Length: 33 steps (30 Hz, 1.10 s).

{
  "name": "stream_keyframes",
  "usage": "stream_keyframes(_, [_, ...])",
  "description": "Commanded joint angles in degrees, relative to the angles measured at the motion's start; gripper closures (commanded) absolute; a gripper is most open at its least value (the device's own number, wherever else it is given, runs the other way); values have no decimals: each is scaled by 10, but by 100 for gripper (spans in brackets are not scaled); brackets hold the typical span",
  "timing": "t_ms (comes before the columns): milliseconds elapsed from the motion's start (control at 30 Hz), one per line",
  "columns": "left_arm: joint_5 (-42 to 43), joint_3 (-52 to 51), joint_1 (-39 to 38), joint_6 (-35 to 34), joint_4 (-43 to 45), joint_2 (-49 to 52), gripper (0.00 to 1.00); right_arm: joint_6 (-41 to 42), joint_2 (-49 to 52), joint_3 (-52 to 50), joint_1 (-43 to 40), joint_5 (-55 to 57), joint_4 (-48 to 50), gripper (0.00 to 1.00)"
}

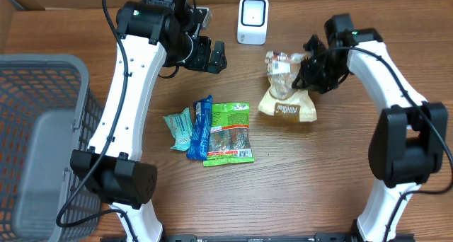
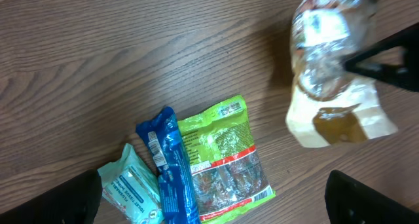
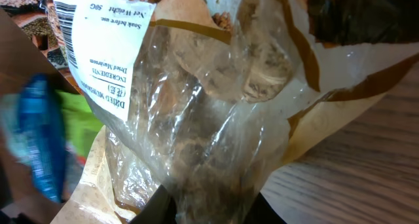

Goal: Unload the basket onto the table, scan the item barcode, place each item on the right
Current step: 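Lift the mushroom bag with the right gripper toward the scanner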

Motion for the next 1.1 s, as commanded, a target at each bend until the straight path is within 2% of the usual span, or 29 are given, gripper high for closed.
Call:
stream_keyframes(0, [5, 9, -4, 14, 0, 2, 0, 0, -64, 32, -2, -26, -3, 96])
stream_keyframes(467, [5, 9, -4, 15, 0, 2, 0, -37, -165, 33, 10, -27, -10, 96])
stream_keyframes(1067, [14, 9, -4, 0, -13, 2, 0, -34, -177, 33, 16, -9, -20, 96])
